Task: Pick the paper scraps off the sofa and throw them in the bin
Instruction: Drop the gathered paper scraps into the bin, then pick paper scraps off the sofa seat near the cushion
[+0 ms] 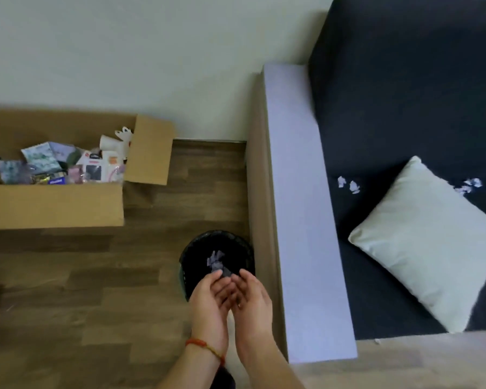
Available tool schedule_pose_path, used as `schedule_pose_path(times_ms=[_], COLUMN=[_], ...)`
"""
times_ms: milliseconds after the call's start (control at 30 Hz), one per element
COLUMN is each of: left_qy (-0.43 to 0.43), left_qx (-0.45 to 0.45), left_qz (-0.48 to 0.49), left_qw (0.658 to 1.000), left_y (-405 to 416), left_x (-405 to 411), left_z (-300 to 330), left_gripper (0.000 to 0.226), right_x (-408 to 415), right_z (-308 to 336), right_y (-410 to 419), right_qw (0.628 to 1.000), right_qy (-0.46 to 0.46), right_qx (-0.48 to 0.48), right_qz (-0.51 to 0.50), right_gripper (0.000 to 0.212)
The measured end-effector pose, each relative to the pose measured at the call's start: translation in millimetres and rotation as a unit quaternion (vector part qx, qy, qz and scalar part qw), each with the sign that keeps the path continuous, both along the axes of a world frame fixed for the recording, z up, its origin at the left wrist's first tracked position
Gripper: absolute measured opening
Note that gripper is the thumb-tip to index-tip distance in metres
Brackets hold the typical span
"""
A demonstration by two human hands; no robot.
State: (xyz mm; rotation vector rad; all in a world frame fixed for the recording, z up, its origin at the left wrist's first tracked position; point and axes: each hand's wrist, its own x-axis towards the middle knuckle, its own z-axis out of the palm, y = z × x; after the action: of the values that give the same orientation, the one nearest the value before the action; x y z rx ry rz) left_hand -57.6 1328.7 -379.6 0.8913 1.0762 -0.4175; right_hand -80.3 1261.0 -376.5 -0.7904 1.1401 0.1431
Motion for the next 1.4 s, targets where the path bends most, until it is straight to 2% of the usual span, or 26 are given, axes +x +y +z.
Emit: schedule_pose_path(times_ms=[67, 200, 400, 533, 733, 867, 1167, 1400], left_qy=[-0.033, -0.123, -0.244, -0.294, -0.364, -0.393, -0.421, -0.424], left_qx=[-0.002, -0.027, -0.007, 0.002, -0.009, -0.011, 0.034, 0.037], left_qz=[-0.034, -0.120, -0.264, -0.286, -0.307, -0.348, -0.458, -0.484], left_qw=[0.999, 0.985, 0.933, 0.912, 0.879, 0.851, 0.782, 0.764], left_y=[-14, -52, -131, -188, -277, -323, -411, -516], left_x=[-3, -26, -83, -114, -167, -205, -267, -292], left_z=[45, 135, 246, 301, 376, 409, 432, 422], left_gripper=[0.021, 0.026, 0.026, 0.027, 0.024, 0.034, 0.024, 0.027], right_x=[-7, -35, -113, -161, -235, -281, -371, -422], right_z=[49, 142, 244, 289, 352, 390, 410, 390], right_y=[-16, -66, -159, -213, -302, -359, -470, -582], right_qw=[0.999, 0.991, 0.976, 0.969, 0.951, 0.933, 0.888, 0.887], right_qy=[-0.038, -0.108, -0.168, -0.201, -0.246, -0.260, -0.259, -0.220], right_qx=[-0.022, -0.060, -0.128, -0.140, -0.185, -0.248, -0.379, -0.403], right_qz=[0.023, 0.053, 0.053, -0.003, -0.030, -0.030, -0.018, -0.045], right_gripper=[0.025, 0.031, 0.038, 0.039, 0.032, 0.027, 0.026, 0.029])
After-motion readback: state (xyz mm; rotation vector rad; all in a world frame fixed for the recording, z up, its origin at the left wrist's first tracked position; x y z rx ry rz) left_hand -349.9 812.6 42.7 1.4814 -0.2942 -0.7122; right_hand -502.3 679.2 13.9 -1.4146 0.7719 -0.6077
